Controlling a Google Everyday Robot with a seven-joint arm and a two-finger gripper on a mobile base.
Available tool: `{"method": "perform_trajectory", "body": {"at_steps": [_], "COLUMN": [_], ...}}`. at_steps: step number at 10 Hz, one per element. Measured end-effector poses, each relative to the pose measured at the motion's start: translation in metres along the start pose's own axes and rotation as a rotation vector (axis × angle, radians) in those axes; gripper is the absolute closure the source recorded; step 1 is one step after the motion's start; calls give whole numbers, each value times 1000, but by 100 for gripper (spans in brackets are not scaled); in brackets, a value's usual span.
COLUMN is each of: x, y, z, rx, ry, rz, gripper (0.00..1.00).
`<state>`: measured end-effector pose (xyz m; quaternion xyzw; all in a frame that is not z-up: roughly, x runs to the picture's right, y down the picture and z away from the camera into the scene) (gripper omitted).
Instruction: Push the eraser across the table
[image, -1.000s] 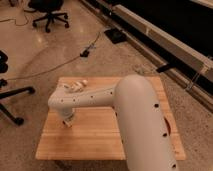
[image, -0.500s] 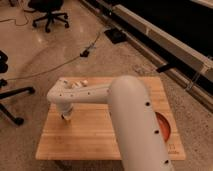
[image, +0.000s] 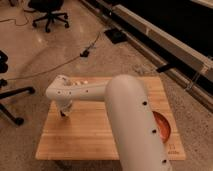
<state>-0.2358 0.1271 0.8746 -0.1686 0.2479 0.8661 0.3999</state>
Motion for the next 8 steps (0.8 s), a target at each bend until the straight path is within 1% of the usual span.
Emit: {"method": "perform_trajectory", "body": {"at_steps": [2,4,6,7,8], "x": [-17,-21,-21,-21,-25], "y": [-5,-6,-7,-6,-6], "z": [-11,-18,-25,-26,-25], "rx": [-16,-36,-47,-48,-43], "ry": [-26,-41,-57,-58,-52], "rz": [31,48,49,51,52], "gripper": [100,100,100,97,86]}}
